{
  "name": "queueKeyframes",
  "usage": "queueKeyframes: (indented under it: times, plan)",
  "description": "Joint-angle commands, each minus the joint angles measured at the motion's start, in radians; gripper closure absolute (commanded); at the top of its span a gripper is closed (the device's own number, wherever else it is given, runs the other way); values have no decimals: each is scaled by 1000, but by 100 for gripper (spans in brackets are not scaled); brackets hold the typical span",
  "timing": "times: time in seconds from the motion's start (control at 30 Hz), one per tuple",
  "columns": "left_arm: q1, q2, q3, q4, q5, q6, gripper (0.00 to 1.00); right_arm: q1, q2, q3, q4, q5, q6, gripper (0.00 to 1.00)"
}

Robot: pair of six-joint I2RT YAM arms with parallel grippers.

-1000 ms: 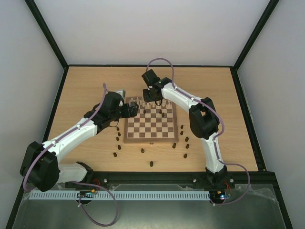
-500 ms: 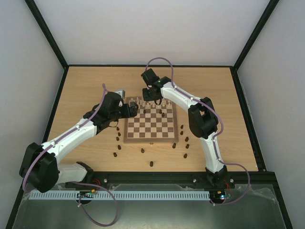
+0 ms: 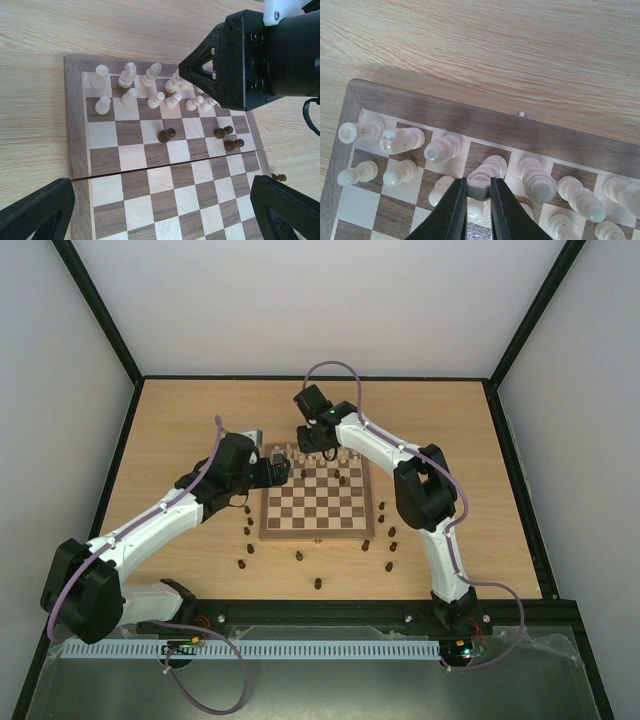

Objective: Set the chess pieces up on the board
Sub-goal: Adjust the chess piece on the chessboard.

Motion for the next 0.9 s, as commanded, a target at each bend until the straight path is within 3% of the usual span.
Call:
queueKeyframes:
  times: [0.0, 0.87]
  plan:
    - [6, -15, -10, 12, 5, -3, 1, 7, 19, 25, -46, -2, -10, 88]
    - [6, -15, -9, 14, 4, -3, 1, 9, 17, 19, -26, -38, -8, 88]
